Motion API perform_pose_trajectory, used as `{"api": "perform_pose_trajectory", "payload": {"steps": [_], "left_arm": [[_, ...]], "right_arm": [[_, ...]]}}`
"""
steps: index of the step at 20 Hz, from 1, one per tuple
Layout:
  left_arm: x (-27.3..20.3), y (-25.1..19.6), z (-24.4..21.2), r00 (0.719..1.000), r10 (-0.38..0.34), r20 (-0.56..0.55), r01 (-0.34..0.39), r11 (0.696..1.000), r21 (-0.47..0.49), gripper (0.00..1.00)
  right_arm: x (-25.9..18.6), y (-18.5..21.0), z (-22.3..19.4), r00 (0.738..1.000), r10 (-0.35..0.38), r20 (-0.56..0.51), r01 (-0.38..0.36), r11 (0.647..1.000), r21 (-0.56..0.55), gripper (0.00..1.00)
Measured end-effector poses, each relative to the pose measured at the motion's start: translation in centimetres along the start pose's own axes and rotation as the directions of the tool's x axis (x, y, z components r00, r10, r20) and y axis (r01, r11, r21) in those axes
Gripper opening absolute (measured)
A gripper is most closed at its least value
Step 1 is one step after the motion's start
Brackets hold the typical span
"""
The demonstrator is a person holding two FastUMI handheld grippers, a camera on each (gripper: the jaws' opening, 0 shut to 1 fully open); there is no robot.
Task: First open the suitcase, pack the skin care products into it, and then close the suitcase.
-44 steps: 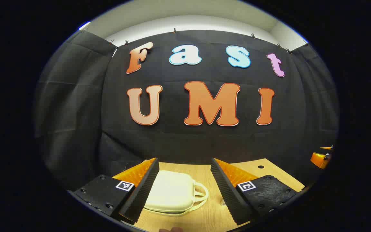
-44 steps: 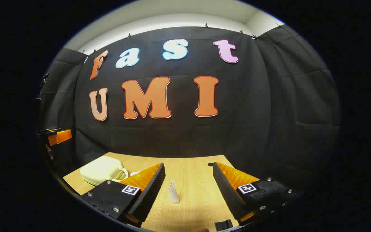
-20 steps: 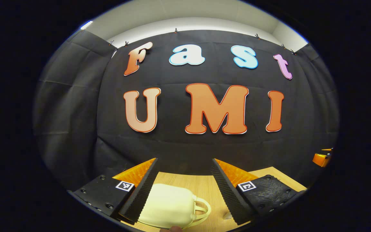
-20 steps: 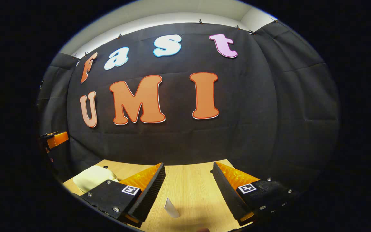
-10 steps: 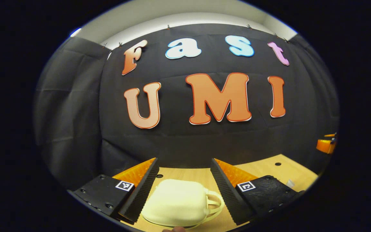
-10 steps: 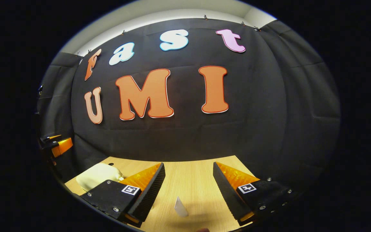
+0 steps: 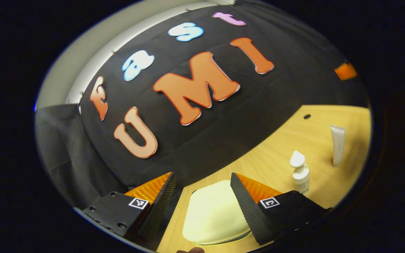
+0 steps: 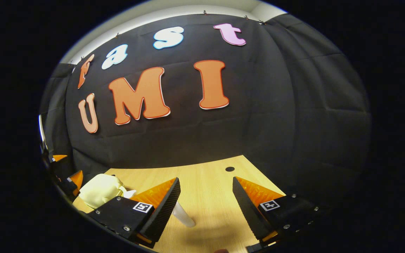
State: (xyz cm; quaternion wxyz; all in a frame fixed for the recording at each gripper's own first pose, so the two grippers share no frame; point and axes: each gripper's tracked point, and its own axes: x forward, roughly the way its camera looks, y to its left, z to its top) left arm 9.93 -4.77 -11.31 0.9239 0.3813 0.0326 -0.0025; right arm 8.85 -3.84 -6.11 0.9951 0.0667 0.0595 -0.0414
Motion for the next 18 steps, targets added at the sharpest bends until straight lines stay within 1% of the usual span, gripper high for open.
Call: {"api": "perform_pose_trajectory", "payload": {"steps": [2, 4, 7, 9, 11, 14, 18], "left_arm": [[0.2, -3.4, -1.3, 0.999, -0.05, -0.009, 0.051, 0.992, 0.117, 0.98], [0.6, -6.8, -3.1, 0.995, -0.094, -0.038, 0.1, 0.971, 0.217, 0.99], [1.4, -10.6, -6.0, 0.983, -0.153, -0.103, 0.177, 0.938, 0.299, 0.99], [2.3, -11.9, -7.0, 0.977, -0.165, -0.134, 0.202, 0.917, 0.344, 0.98], [3.4, -12.8, -8.0, 0.974, -0.162, -0.16, 0.212, 0.9, 0.38, 0.98], [5.4, -13.2, -9.3, 0.969, -0.14, -0.202, 0.216, 0.877, 0.429, 0.98], [7.1, -14.9, -11.8, 0.943, -0.153, -0.294, 0.286, 0.827, 0.484, 0.98]], "right_arm": [[-0.2, -1.8, -0.9, 0.999, -0.037, -0.022, 0.037, 0.999, 0.013, 0.95], [-0.6, -3.4, -1.6, 0.997, -0.07, -0.039, 0.071, 0.997, 0.026, 0.95], [-1.2, -6.0, -2.9, 0.99, -0.121, -0.068, 0.124, 0.992, 0.038, 0.95], [-1.4, -7.4, -3.7, 0.985, -0.148, -0.086, 0.152, 0.987, 0.044, 0.95], [-1.7, -8.7, -4.5, 0.98, -0.17, -0.105, 0.176, 0.983, 0.048, 0.95], [-2.0, -10.2, -5.5, 0.971, -0.199, -0.132, 0.207, 0.977, 0.051, 0.95], [-2.3, -11.4, -6.1, 0.964, -0.221, -0.15, 0.233, 0.97, 0.066, 0.95]]}}
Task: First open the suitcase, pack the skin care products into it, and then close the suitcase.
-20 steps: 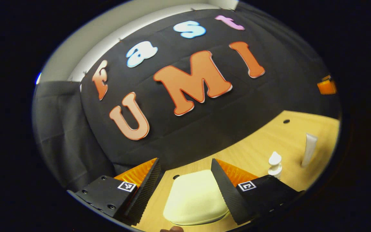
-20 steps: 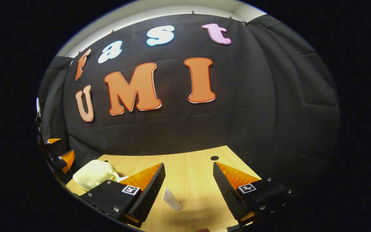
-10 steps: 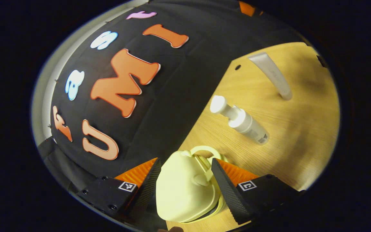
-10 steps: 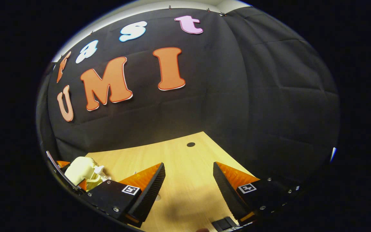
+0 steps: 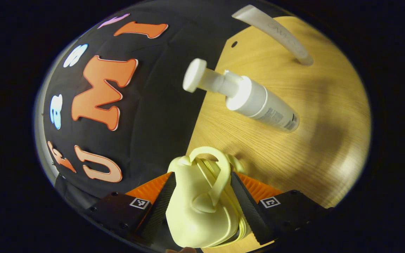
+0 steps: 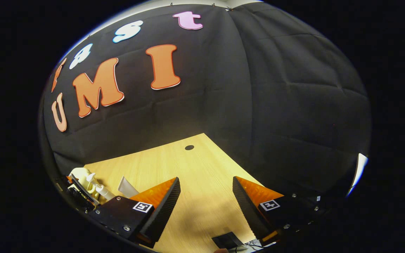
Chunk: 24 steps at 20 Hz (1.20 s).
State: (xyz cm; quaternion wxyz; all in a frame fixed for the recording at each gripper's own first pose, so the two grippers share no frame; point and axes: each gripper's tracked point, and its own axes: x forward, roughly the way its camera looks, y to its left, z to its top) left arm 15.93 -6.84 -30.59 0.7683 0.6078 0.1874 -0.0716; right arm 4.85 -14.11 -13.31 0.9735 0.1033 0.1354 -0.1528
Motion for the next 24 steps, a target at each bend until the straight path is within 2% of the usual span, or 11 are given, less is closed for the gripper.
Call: {"api": "perform_pose_trajectory", "payload": {"steps": [3, 5, 7, 8, 9, 12, 15, 18, 20, 21, 24], "left_arm": [[1.0, -0.4, 0.3, 1.0, -0.015, -0.004, 0.016, 1.0, 0.021, 0.97], [1.5, -1.5, 0.2, 0.999, -0.042, -0.019, 0.043, 0.999, 0.024, 0.56], [1.4, -1.9, 0.2, 0.998, -0.062, -0.027, 0.063, 0.998, 0.029, 0.19], [1.0, -1.7, 0.8, 0.997, -0.076, -0.014, 0.076, 0.996, 0.035, 0.19], [0.9, -1.1, 0.9, 0.996, -0.084, -0.01, 0.084, 0.996, 0.021, 0.11], [0.2, 0.4, 0.7, 0.988, -0.154, -0.012, 0.15, 0.978, -0.143, 0.04], [-0.2, 2.7, 1.1, 0.971, -0.235, 0.033, 0.231, 0.904, -0.359, 0.04], [-1.0, 6.6, 1.2, 0.974, -0.212, 0.077, 0.222, 0.84, -0.495, 0.04], [-1.4, 7.9, 0.9, 0.977, -0.189, 0.095, 0.209, 0.796, -0.568, 0.07], [-1.4, 8.3, 0.5, 0.978, -0.179, 0.109, 0.208, 0.77, -0.604, 0.04], [-1.6, 9.7, -0.8, 0.977, -0.168, 0.13, 0.212, 0.703, -0.679, 0.04]], "right_arm": [[0.0, -0.1, 0.0, 1.0, -0.012, -0.011, 0.012, 1.0, 0.011, 0.95], [-0.1, -0.1, -0.3, 1.0, -0.011, -0.02, 0.011, 1.0, 0.013, 0.95], [-0.2, 0.0, -0.3, 1.0, -0.005, -0.022, 0.005, 1.0, 0.011, 0.95], [-0.3, 0.2, -0.2, 1.0, 0.002, -0.018, -0.002, 1.0, 0.005, 0.95], [-0.4, 0.6, 0.0, 1.0, 0.01, -0.013, -0.01, 1.0, -0.003, 0.95], [-0.7, 2.7, 1.2, 0.999, 0.039, 0.0, -0.039, 0.999, -0.02, 0.95], [-0.3, 4.8, 2.7, 0.997, 0.073, 0.021, -0.072, 0.997, -0.018, 0.95], [0.3, 7.9, 3.9, 0.993, 0.113, 0.041, -0.112, 0.993, -0.027, 0.95], [0.5, 10.1, 4.8, 0.989, 0.137, 0.057, -0.135, 0.99, -0.043, 0.95], [0.3, 11.4, 5.5, 0.987, 0.148, 0.067, -0.145, 0.988, -0.05, 0.95], [-0.9, 14.8, 7.1, 0.982, 0.157, 0.103, -0.152, 0.987, -0.055, 0.95]]}}
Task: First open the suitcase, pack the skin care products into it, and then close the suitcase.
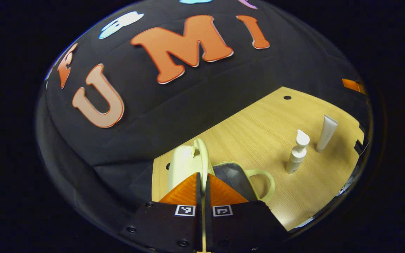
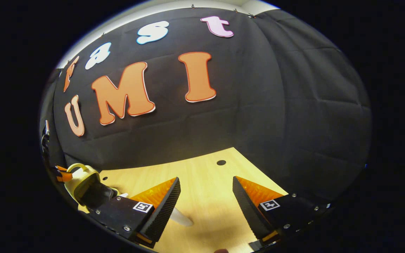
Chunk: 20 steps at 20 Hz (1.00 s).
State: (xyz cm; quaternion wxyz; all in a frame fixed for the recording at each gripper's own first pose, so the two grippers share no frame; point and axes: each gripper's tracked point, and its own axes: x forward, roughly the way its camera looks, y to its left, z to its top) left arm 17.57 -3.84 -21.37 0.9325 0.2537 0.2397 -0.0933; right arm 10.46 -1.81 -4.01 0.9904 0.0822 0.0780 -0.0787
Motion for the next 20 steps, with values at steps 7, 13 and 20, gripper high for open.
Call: {"api": "perform_pose_trajectory", "payload": {"steps": [7, 13, 20], "left_arm": [[0.5, 1.6, -0.9, 1.0, -0.014, 0.024, 0.016, 0.996, -0.083, 0.04], [1.4, 1.4, -2.7, 0.999, -0.05, 0.002, 0.049, 0.976, -0.212, 0.04], [2.4, -0.2, -5.9, 0.995, -0.094, -0.032, 0.07, 0.892, -0.447, 0.04]], "right_arm": [[-4.5, 7.0, 1.8, 0.994, -0.074, 0.078, 0.076, 0.997, -0.03, 0.95], [-7.1, 13.6, 2.5, 0.989, -0.086, 0.118, 0.092, 0.994, -0.054, 0.95], [-6.6, 17.0, 3.2, 0.989, -0.083, 0.123, 0.092, 0.993, -0.068, 0.95]]}}
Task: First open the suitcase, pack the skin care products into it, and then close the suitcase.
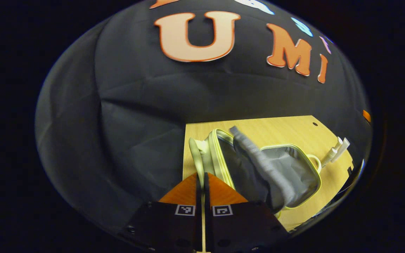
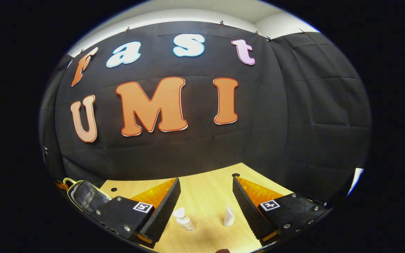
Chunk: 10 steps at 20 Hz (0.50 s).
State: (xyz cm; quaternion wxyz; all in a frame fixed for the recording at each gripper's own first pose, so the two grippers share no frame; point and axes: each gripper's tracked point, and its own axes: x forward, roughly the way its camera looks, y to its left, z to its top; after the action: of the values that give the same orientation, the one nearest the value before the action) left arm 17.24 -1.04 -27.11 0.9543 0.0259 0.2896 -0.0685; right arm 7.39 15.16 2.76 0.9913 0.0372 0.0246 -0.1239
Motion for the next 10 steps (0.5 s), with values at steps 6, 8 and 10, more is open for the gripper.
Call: {"api": "perform_pose_trajectory", "payload": {"steps": [6, 8, 10], "left_arm": [[1.5, 0.2, -3.1, 0.998, -0.053, -0.042, 0.046, 0.987, -0.154, 0.04], [2.0, 0.2, -4.6, 0.995, -0.05, -0.088, 0.033, 0.981, -0.19, 0.04], [2.4, 0.0, -5.6, 0.992, -0.046, -0.117, 0.021, 0.977, -0.21, 0.04]], "right_arm": [[0.3, 2.0, -0.7, 1.0, 0.014, -0.025, -0.015, 0.999, -0.049, 0.95], [0.3, 2.4, -1.0, 0.999, 0.019, -0.035, -0.021, 0.998, -0.06, 0.95], [0.3, 2.5, -1.0, 0.999, 0.018, -0.035, -0.021, 0.997, -0.072, 0.95]]}}
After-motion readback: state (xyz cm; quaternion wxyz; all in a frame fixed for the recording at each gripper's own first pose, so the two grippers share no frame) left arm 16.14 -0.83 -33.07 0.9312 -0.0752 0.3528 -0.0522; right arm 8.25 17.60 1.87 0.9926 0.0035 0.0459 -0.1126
